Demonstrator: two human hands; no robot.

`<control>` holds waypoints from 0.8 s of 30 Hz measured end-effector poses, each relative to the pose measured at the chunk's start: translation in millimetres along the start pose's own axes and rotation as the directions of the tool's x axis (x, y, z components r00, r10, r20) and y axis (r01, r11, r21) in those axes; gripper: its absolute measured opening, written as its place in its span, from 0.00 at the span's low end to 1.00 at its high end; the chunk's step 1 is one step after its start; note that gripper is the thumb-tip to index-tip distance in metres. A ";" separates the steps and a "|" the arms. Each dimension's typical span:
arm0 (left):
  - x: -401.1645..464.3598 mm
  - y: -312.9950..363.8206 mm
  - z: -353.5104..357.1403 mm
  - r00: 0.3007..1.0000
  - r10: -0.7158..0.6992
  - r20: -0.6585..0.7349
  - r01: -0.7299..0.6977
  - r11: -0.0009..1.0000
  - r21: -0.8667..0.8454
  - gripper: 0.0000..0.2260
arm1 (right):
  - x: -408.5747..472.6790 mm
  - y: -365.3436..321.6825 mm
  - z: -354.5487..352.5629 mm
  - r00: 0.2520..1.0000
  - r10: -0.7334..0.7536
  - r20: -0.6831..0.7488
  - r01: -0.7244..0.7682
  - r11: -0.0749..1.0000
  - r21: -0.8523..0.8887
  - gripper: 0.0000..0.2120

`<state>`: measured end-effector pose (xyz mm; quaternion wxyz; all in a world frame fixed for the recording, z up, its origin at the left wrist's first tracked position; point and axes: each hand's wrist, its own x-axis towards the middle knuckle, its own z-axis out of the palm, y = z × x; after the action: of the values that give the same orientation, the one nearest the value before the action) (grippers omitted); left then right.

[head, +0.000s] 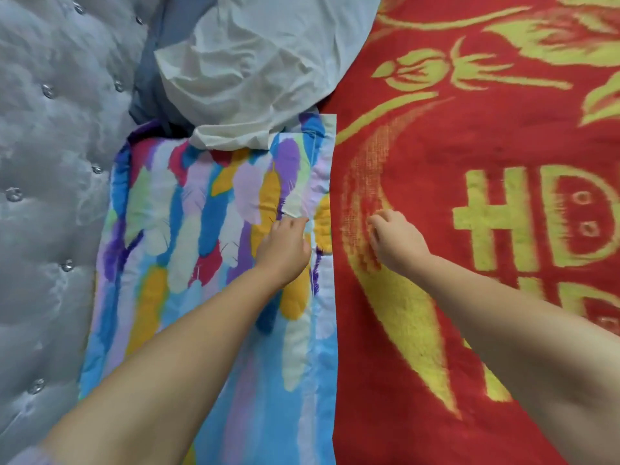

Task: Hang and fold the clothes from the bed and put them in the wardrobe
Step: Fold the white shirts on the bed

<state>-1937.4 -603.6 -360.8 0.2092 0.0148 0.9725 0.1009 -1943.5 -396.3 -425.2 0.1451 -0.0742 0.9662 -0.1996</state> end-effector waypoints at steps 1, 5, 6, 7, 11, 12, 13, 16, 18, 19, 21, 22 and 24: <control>13.7 -7.6 0.5 1.000 0.016 -0.018 -0.016 1.000 0.022 0.22 | 8.9 -0.1 10.4 0.999 -0.024 -0.029 0.023 1.000 -0.008 0.16; 72.7 -32.9 -6.0 0.994 0.036 -0.098 -0.018 0.983 0.184 0.24 | 21.7 17.2 50.7 0.996 -0.087 0.016 0.088 0.985 -0.148 0.21; 87.9 -38.8 -7.1 0.993 0.036 -0.115 -0.008 0.972 0.235 0.25 | 21.3 24.0 60.4 0.993 -0.117 -0.024 0.112 0.980 -0.163 0.21; 103.3 -44.6 -8.1 0.990 0.038 -0.136 0.001 0.961 0.277 0.26 | 21.3 28.9 67.4 0.989 -0.137 -0.062 0.124 0.976 -0.178 0.23; 160.6 -66.3 -18.2 0.946 0.093 -0.310 0.032 0.926 0.376 0.30 | 39.0 30.1 74.0 0.975 -0.185 -0.122 0.154 0.962 -0.227 0.24; 171.1 -70.8 -20.2 0.933 0.080 -0.351 0.057 0.930 0.364 0.29 | 39.3 30.3 74.5 0.975 -0.187 -0.122 0.156 0.962 -0.224 0.24; 180.4 -76.6 -21.5 0.919 0.051 -0.391 0.091 0.937 0.337 0.29 | 38.8 29.9 75.9 0.973 -0.189 -0.129 0.158 0.962 -0.221 0.24; 202.8 -89.9 -22.9 0.910 -0.045 -0.413 0.155 0.959 0.238 0.22 | 37.9 31.1 77.7 0.971 -0.199 -0.137 0.164 0.959 -0.231 0.24; 215.9 -90.7 -26.7 0.903 -0.068 -0.424 0.158 0.971 0.182 0.17 | 37.4 31.8 78.3 0.969 -0.201 -0.142 0.163 0.958 -0.237 0.24; 222.0 -88.6 -30.2 0.899 -0.084 -0.430 0.163 0.975 0.151 0.16 | 37.7 32.9 77.9 0.969 -0.200 -0.148 0.161 0.958 -0.239 0.24; 228.1 -82.9 -34.4 0.897 -0.121 -0.425 0.188 0.975 0.121 0.15 | 37.6 36.1 78.3 0.966 -0.203 -0.162 0.161 0.958 -0.238 0.24; 226.7 -79.2 -33.7 0.896 -0.132 -0.423 0.196 0.974 0.112 0.15 | 37.9 37.4 79.5 0.963 -0.207 -0.172 0.162 0.957 -0.239 0.24; 215.0 -70.5 -25.3 0.894 -0.122 -0.431 0.181 0.978 0.099 0.15 | 38.5 38.9 82.0 0.959 -0.214 -0.186 0.167 0.956 -0.242 0.24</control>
<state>-2142.9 -662.2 -439.4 -0.0004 -0.0690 0.9974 0.0184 -1957.8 -398.5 -522.8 0.0127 -0.1618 0.9807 -0.1093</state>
